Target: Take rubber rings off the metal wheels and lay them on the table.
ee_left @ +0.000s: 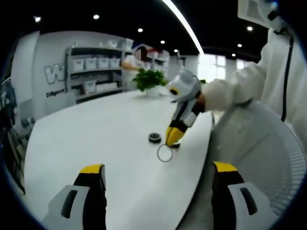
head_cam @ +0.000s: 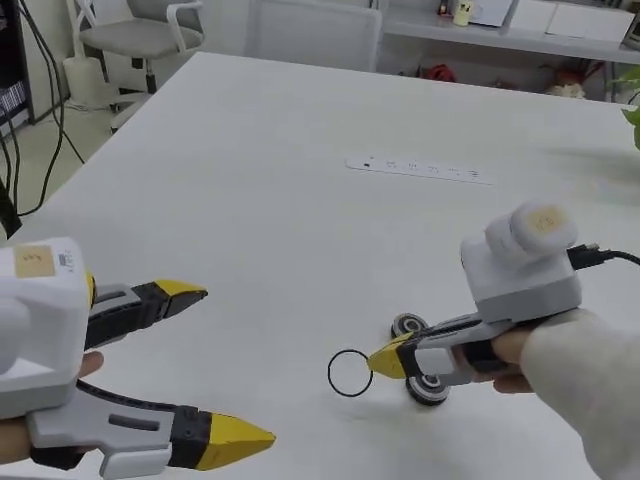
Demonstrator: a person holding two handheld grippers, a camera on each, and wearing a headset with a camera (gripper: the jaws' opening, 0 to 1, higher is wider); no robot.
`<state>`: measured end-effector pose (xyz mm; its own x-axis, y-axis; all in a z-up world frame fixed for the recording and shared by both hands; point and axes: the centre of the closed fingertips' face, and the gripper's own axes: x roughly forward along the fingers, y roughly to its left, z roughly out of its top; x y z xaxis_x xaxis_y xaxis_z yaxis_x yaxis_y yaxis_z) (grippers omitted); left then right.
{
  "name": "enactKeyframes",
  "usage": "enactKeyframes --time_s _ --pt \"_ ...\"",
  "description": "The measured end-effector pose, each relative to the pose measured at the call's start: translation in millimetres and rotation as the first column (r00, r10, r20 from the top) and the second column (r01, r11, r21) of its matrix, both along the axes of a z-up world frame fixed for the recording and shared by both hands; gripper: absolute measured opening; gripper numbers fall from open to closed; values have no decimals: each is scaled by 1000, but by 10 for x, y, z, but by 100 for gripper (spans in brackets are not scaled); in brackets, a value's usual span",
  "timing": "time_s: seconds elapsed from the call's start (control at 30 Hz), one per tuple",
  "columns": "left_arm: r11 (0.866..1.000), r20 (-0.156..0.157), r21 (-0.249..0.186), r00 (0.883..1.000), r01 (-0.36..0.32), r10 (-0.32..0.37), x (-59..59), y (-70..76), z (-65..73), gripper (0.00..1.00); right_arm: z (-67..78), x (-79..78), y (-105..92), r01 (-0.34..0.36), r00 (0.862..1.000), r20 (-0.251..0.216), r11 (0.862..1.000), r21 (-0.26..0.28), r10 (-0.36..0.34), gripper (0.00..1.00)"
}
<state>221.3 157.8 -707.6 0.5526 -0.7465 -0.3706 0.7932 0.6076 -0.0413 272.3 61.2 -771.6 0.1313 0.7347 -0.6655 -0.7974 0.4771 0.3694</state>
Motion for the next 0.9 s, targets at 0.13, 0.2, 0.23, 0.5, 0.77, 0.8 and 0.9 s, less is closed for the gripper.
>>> enactKeyframes --time_s 0.13,0.2,0.23,0.5,0.77,0.8,0.9 --pt "1000 -3 0 1000 -1 1 2 -1 -12 92 -56 52 -25 19 1000 -11 1000 -2 -19 0" --pt "1000 -4 -3 1000 0 0 2 -5 -13 92 -82 64 -30 24 1000 -13 1000 -6 -24 0" --pt "1000 -5 -3 1000 0 0 2 -7 -13 92 -96 68 -36 25 1000 -14 1000 -10 -25 0" --pt "1000 -8 -1 1000 -5 5 17 -10 -28 92 -178 94 -72 35 999 -18 999 -21 -36 0" --pt "1000 -8 -7 1000 -17 17 27 -9 -23 92 -238 112 -99 38 999 -16 998 -42 -39 6" --pt "1000 -8 -6 1000 -19 19 28 -7 -23 92 -239 112 -103 38 999 -15 998 -44 -39 7" --pt "1000 -8 -3 1000 -26 26 28 2 -20 92 -234 130 -133 38 999 -10 998 -47 -39 8"
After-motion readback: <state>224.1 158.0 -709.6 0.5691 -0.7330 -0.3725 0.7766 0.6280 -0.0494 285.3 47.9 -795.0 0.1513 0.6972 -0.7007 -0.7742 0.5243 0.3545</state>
